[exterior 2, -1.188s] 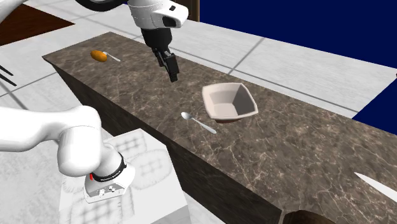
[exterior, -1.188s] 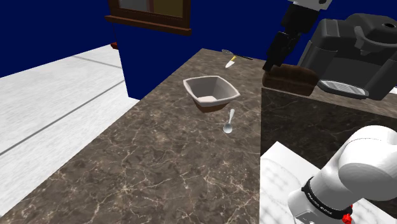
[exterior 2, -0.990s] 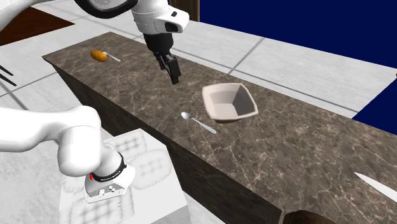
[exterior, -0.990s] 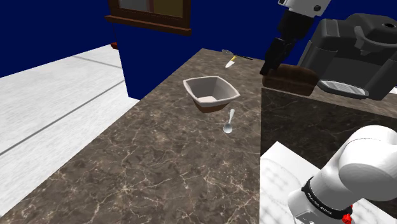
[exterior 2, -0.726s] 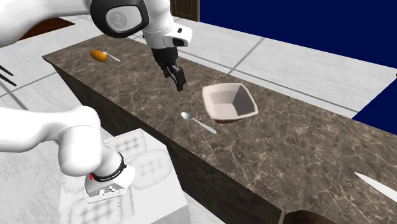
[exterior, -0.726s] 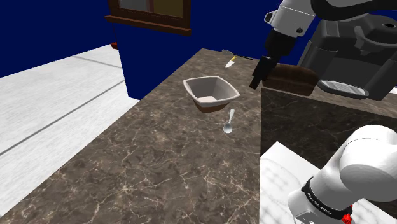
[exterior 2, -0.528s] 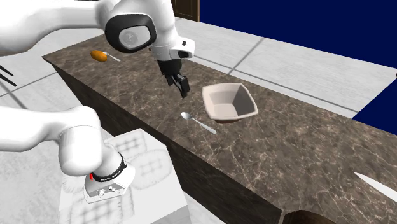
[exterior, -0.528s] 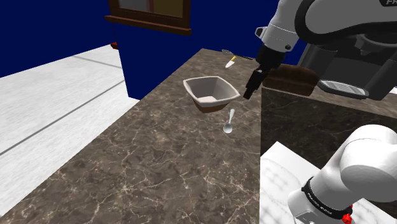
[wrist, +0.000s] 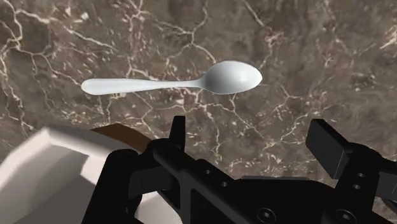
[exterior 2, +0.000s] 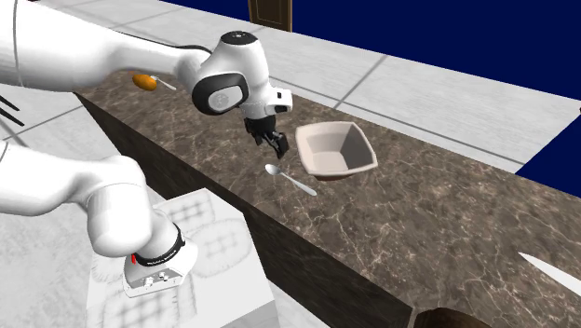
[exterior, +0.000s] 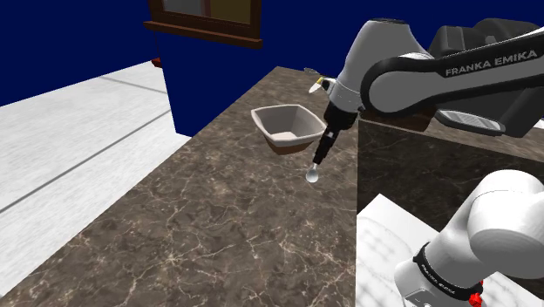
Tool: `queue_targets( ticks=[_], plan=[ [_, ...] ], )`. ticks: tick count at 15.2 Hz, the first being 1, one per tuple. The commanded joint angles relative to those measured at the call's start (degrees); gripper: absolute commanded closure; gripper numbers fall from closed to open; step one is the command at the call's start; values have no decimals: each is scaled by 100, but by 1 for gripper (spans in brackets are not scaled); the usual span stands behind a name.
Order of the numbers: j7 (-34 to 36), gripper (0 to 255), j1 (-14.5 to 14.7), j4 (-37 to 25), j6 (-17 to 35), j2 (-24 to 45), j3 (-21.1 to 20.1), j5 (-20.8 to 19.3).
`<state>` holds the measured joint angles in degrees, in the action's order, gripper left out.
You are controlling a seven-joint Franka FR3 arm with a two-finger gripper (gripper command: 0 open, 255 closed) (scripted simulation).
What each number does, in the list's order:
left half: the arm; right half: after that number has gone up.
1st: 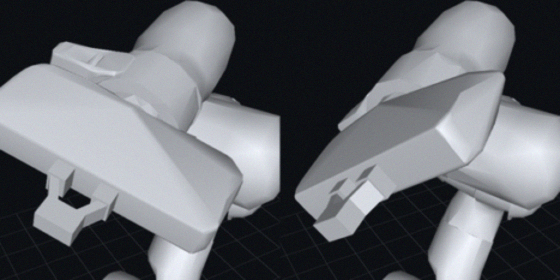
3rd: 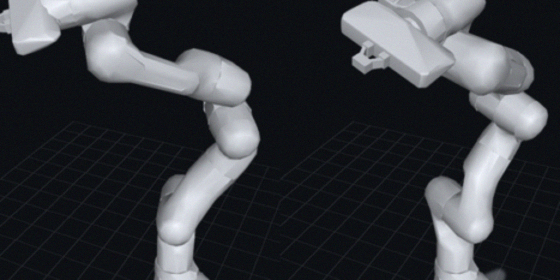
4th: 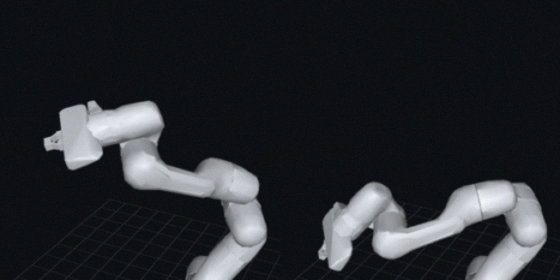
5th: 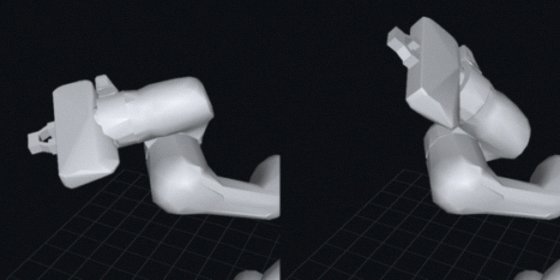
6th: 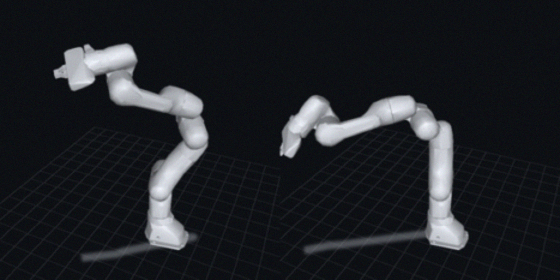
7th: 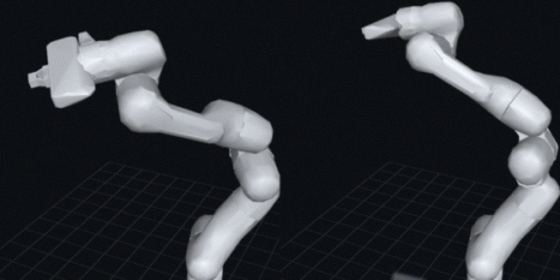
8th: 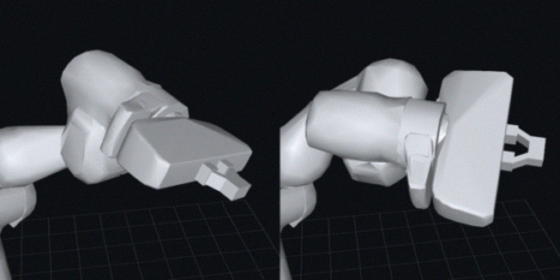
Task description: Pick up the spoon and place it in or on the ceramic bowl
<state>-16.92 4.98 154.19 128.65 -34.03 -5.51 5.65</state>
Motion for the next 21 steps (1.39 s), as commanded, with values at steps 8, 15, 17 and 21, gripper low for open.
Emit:
queue_targets(
  ticks=[8,15,17,21],
  plan=[
    [-302,0,119,395,1547,1081,-109,-43],
    [-297,0,111,456,1917,1390,-131,-45],
    [-297,0,111,455,1917,1390,-131,-45],
    [-296,255,112,455,1915,1389,-131,-45]
  ],
)
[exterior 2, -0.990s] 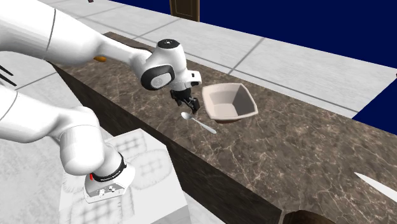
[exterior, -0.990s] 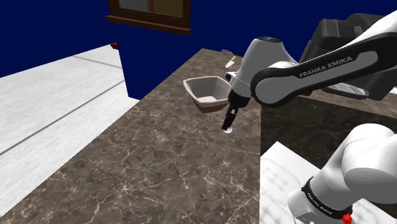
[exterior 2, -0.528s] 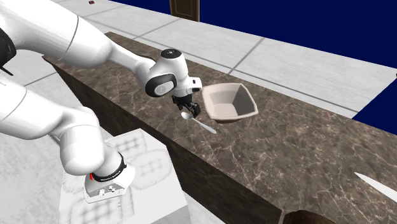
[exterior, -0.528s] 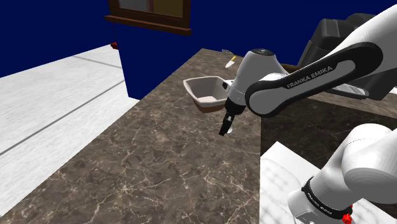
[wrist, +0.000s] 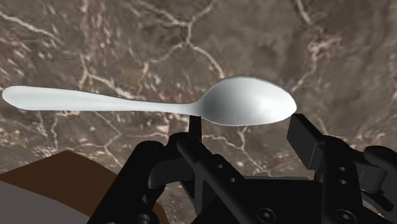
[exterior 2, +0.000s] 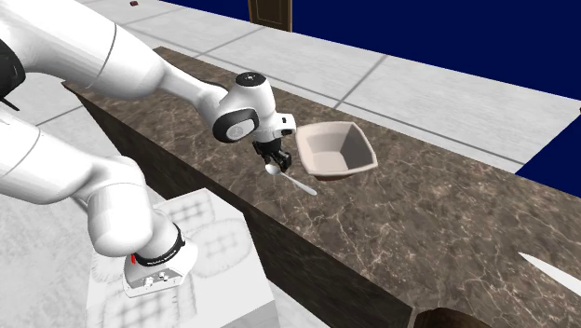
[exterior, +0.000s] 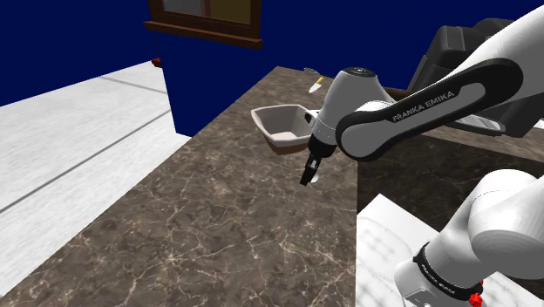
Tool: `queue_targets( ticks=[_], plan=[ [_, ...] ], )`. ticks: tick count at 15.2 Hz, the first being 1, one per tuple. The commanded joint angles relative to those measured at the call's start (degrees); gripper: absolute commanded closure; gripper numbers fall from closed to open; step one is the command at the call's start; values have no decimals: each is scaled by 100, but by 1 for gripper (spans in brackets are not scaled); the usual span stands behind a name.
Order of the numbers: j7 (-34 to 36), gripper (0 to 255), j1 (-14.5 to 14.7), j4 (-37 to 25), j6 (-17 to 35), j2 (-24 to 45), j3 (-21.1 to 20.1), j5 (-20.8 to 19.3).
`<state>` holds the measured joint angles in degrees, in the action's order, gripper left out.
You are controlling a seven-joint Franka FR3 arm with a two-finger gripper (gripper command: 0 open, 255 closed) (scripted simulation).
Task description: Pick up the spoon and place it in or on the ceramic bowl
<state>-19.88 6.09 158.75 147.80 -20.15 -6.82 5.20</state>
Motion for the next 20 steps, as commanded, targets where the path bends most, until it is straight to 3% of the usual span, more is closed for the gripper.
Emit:
queue_targets(
  ticks=[1,8,20],
  plan=[
    [0,255,0,0,0,0,0,0],
    [0,255,0,0,2,2,0,0],
    [8,255,-1,-451,-1190,-740,56,-24]
  ],
)
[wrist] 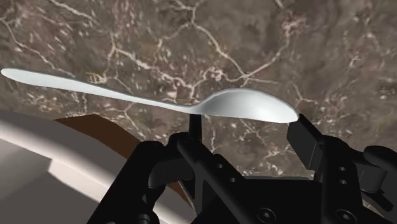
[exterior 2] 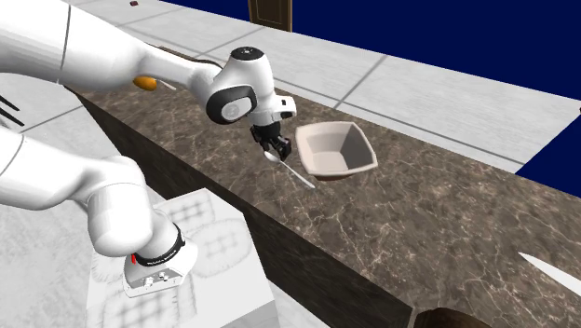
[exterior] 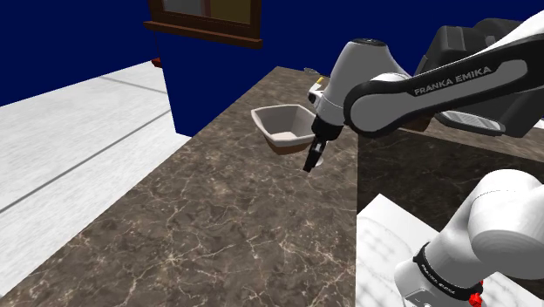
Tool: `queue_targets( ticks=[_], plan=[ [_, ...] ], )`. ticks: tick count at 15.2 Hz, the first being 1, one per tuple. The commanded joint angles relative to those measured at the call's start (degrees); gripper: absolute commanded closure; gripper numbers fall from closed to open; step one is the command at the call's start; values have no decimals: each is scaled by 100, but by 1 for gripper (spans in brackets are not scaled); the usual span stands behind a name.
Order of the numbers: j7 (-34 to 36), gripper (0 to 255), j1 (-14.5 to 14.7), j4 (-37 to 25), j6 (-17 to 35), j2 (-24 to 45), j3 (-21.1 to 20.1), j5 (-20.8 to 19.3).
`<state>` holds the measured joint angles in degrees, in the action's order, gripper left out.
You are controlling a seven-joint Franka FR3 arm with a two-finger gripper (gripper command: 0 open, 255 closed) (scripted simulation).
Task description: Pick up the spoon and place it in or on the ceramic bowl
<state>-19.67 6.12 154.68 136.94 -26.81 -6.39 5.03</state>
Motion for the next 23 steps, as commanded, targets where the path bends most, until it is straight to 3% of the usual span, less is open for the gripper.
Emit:
queue_targets(
  ticks=[1,8,9,10,13,23],
  plan=[
    [-12,255,-5,-90,-198,-122,17,-11],
    [-2,255,-12,-449,-837,-402,47,-34],
    [-2,0,-12,-398,-743,-356,44,-30],
    [-2,0,-12,-398,-743,-356,44,-30],
    [-167,0,-169,-2592,-4129,1269,589,217],
    [-184,0,-153,-2014,-3618,1252,542,269]
  ],
)
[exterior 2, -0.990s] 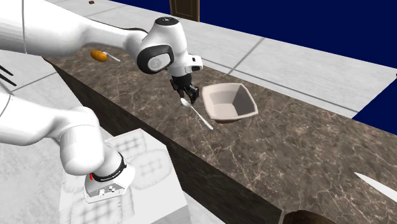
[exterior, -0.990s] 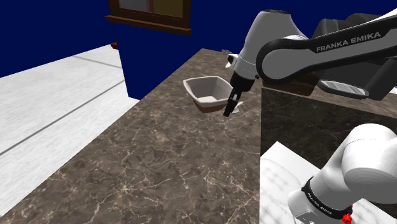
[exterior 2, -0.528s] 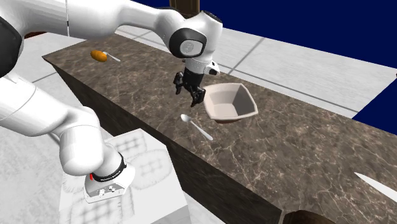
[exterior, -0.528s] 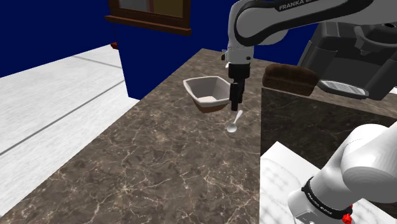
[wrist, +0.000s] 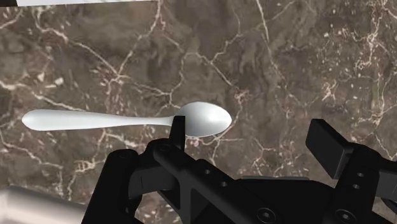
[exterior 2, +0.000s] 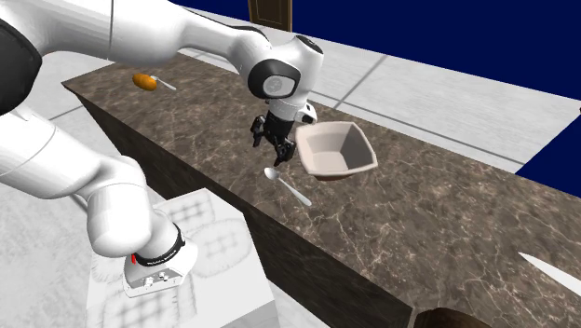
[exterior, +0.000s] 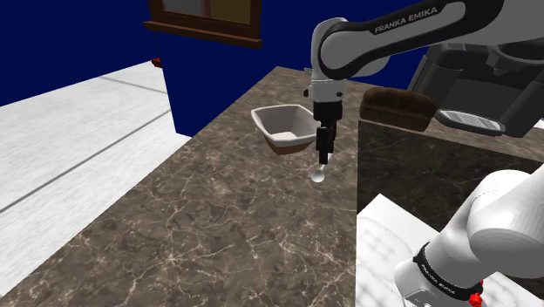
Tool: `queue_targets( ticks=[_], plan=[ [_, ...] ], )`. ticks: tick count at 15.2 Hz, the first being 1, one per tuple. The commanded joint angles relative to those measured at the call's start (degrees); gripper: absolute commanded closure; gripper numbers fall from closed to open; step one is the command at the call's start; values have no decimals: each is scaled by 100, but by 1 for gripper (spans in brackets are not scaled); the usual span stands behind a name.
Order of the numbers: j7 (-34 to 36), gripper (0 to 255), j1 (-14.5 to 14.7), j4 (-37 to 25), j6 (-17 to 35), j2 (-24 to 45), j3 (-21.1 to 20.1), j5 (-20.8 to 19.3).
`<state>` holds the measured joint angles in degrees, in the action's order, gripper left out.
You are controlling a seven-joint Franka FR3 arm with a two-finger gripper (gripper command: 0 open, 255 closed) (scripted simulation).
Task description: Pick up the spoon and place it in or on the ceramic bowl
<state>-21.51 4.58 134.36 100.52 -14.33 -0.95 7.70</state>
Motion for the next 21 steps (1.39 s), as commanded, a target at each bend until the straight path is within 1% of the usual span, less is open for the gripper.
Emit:
queue_targets(
  ticks=[1,6,7,16,17,19,21],
  plan=[
    [0,0,2,18,24,4,-2,3],
    [0,0,2,17,23,4,-2,3],
    [0,255,2,17,23,4,-2,3],
    [0,255,2,17,23,4,-2,3],
    [0,0,2,17,23,4,-2,3],
    [535,0,108,103,576,214,-356,-563],
    [1161,0,185,135,1048,512,-684,-1246]
  ],
)
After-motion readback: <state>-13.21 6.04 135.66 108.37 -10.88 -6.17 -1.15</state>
